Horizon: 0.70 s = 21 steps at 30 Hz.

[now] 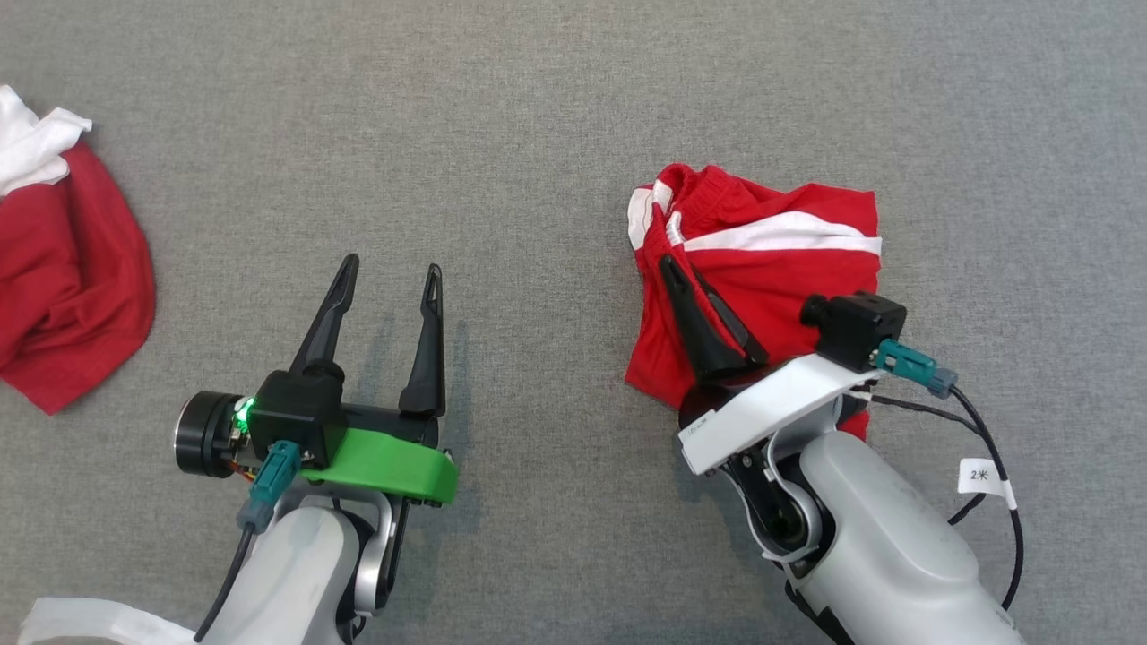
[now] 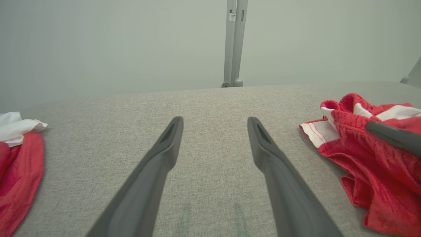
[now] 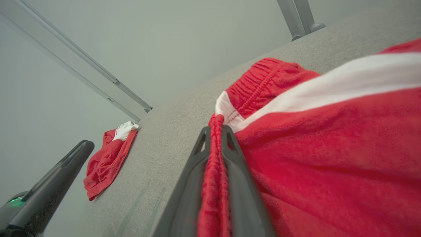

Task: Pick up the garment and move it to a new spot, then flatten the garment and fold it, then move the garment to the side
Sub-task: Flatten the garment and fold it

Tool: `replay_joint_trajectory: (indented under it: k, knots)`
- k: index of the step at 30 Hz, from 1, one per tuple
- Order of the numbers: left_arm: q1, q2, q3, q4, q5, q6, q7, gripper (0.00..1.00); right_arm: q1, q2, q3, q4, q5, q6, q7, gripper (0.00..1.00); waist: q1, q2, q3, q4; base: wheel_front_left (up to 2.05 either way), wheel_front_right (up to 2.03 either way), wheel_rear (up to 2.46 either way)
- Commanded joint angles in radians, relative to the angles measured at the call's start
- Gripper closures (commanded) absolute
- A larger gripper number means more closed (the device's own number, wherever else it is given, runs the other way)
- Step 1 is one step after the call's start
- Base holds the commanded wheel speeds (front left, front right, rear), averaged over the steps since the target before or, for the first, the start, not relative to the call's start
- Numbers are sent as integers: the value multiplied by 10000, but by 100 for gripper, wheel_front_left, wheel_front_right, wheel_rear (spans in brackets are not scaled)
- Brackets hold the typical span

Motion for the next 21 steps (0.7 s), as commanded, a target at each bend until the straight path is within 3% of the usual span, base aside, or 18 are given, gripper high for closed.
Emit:
replay_joint_trajectory:
  k: [1,3,4,6,10,16,21]
  knots:
    - [-145,-32,-12,31,-48,-42,-58,0,-72,-11,136,135,104,4,-76,100,0,0,42,80,0,0,0]
    - [-169,-62,-32,93,-69,-62,-72,0,-167,-7,317,356,166,4,-117,100,0,0,49,118,0,0,0]
    - [-170,-81,-42,124,-84,-67,-82,0,-172,-12,408,449,338,4,-142,92,0,0,48,125,0,0,0]
    - [-160,-93,-47,173,-109,-77,-100,0,-211,-5,656,620,311,4,-149,0,0,0,38,109,0,0,0]
    - [-193,-73,-50,246,-106,-78,-96,0,-345,-14,533,305,-492,4,-176,0,0,0,-2,27,0,0,0]
    - [-159,62,56,269,-138,-11,-110,0,172,-36,-169,-1566,-2046,2,-181,0,0,0,-69,-193,0,0,0]
    - [-81,158,212,184,-200,130,-125,0,871,-389,-1571,-3288,-3166,2,-181,0,0,0,-186,-391,0,0,0]
